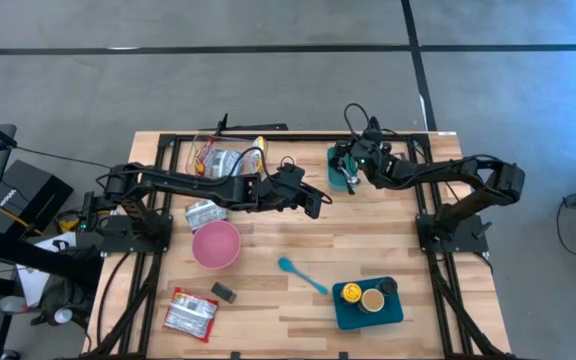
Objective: Pick & Place Food Item
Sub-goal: Put the black spoon into the green bin
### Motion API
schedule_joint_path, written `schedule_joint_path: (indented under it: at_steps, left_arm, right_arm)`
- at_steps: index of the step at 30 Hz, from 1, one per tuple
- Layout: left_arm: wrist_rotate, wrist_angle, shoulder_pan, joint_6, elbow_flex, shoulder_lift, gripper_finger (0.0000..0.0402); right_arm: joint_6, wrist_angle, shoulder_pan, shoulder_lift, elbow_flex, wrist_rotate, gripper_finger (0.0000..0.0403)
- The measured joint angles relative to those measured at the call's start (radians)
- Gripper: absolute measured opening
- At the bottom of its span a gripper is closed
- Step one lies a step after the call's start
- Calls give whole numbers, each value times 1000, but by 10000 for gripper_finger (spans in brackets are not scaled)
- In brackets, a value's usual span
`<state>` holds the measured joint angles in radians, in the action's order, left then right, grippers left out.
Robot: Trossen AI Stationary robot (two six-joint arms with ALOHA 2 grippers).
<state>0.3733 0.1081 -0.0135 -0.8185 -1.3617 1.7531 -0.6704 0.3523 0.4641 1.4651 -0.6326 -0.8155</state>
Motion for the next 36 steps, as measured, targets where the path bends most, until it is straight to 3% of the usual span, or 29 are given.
schedule_joint_path:
  at_steps: [9, 17, 36]
  left_arm:
    - [0, 0, 0, 0, 0, 0, 140]
    - [-1, 0, 0, 2, 0, 0, 140]
    - [-2, -5, 0, 2, 0, 0, 140]
  right_arm:
    - [18, -12, -33, -1, 0, 2, 39]
    - [67, -31, -89, -23, 0, 2, 42]
    - [5, -300, -198, -80, 0, 6, 43]
